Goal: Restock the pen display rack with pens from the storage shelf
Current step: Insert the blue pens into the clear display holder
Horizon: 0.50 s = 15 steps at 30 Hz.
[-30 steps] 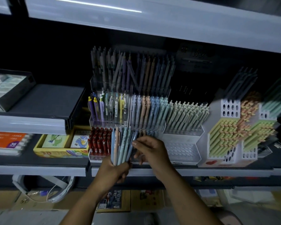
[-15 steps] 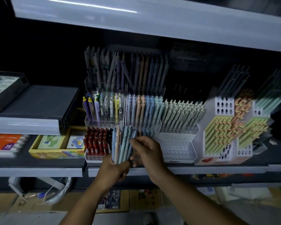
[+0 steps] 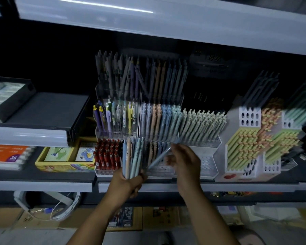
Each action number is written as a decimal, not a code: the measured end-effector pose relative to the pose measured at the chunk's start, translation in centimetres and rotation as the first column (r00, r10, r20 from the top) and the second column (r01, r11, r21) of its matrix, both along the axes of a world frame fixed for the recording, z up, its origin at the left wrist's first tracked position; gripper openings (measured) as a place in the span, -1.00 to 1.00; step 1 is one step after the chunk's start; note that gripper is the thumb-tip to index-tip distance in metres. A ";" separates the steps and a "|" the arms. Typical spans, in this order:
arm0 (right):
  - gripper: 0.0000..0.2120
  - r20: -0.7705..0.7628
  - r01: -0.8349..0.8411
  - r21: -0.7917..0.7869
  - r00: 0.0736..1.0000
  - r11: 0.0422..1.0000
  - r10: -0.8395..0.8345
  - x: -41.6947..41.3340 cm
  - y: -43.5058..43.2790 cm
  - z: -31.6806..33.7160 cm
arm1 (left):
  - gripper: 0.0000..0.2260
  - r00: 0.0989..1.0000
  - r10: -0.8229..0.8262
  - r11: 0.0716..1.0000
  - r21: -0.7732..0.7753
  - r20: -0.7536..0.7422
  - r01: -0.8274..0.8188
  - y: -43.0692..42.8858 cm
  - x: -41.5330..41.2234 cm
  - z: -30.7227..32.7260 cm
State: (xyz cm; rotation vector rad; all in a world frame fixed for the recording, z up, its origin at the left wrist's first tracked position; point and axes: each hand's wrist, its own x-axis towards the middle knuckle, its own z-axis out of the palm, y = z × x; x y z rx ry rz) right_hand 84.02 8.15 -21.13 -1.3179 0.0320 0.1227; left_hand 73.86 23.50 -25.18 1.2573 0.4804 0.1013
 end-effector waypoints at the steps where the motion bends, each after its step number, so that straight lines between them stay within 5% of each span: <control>1: -0.89 0.022 0.046 0.005 0.999 0.999 -0.046 0.6 -0.4 -0.1 | -0.91 1.000 0.006 1.000 -0.023 0.001 -0.006 0.1 0.0 0.0; 7: -0.88 0.256 0.077 -0.273 0.967 0.959 -0.005 2.9 -1.4 -3.1 | -0.92 0.999 0.045 0.998 -0.040 0.031 -0.043 0.3 -0.1 0.1; 15: -0.76 0.274 0.030 -0.379 0.958 0.925 0.081 3.7 -1.0 -5.4 | -0.89 0.997 0.074 0.997 0.014 0.035 -0.075 0.5 -0.2 0.0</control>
